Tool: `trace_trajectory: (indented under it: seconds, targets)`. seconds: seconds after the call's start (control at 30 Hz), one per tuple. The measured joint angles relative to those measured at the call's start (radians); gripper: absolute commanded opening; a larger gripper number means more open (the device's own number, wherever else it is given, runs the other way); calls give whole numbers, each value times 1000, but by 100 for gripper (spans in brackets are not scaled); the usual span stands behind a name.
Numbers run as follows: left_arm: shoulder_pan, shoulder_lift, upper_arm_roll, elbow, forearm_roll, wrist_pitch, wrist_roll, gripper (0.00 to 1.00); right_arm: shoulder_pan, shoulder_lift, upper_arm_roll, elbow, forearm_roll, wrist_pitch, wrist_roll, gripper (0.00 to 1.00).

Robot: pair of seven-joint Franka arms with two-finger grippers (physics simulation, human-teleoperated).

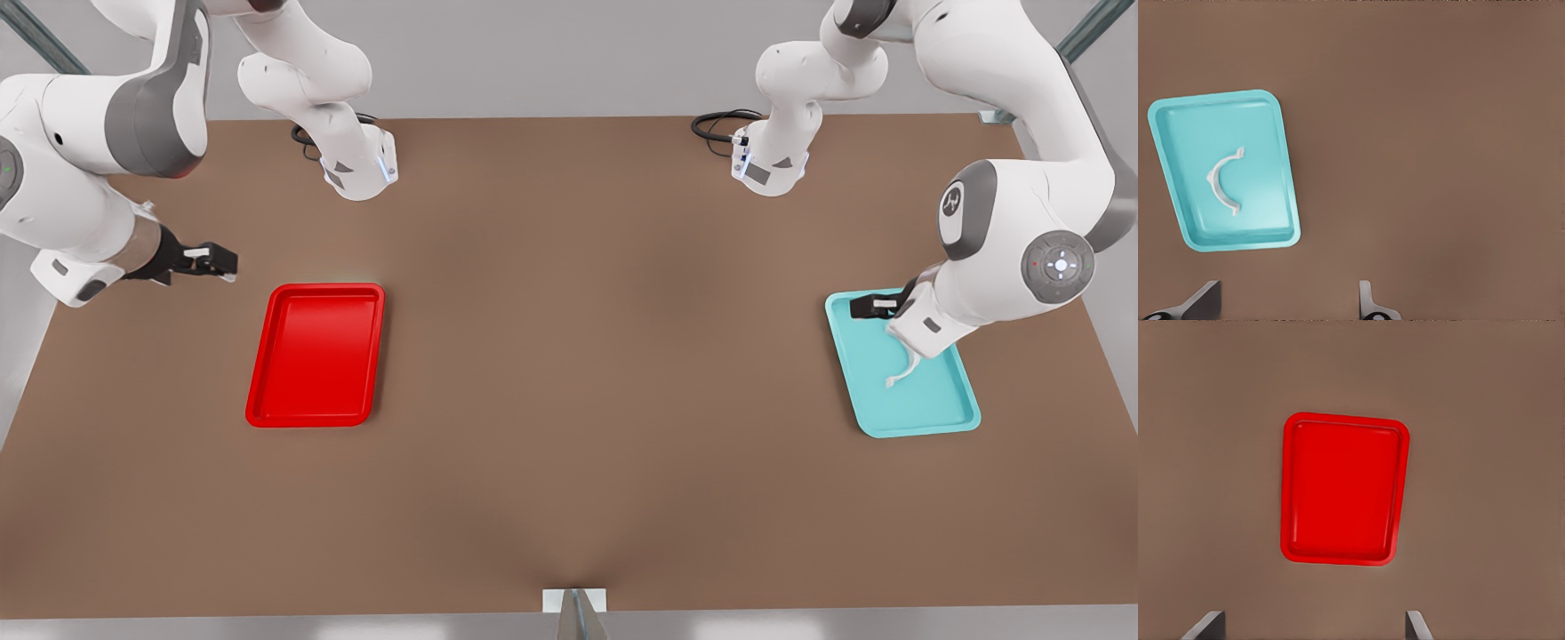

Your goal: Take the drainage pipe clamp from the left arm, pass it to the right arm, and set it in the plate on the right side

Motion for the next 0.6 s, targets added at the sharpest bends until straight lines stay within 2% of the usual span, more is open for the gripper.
trace_trajectory:
  seconds: [0.07, 0.13, 0.23, 0.37, 0.5, 0.6]
  targets:
    - [-3, 1, 9, -4, -1, 7, -5, 100, 1, 1, 1, -1, -1, 10, -6, 100]
    - [-9, 14, 84, -88, -6, 42, -1, 100, 4, 7, 2, 7, 3, 15, -11, 100]
    - [71, 111, 169, -199, -34, 185, 53, 100, 8, 26, 2, 7, 4, 14, -18, 100]
    - [167, 221, 184, -319, -72, 421, 190, 100, 7, 30, 2, 6, -2, 6, -25, 100]
    - [224, 317, 185, -338, -86, 602, 416, 100, 6, 32, 2, 3, -5, -2, -32, 100]
    - [233, 341, 184, -343, -90, 697, 595, 100, 6, 32, 2, 2, -5, -6, -36, 100]
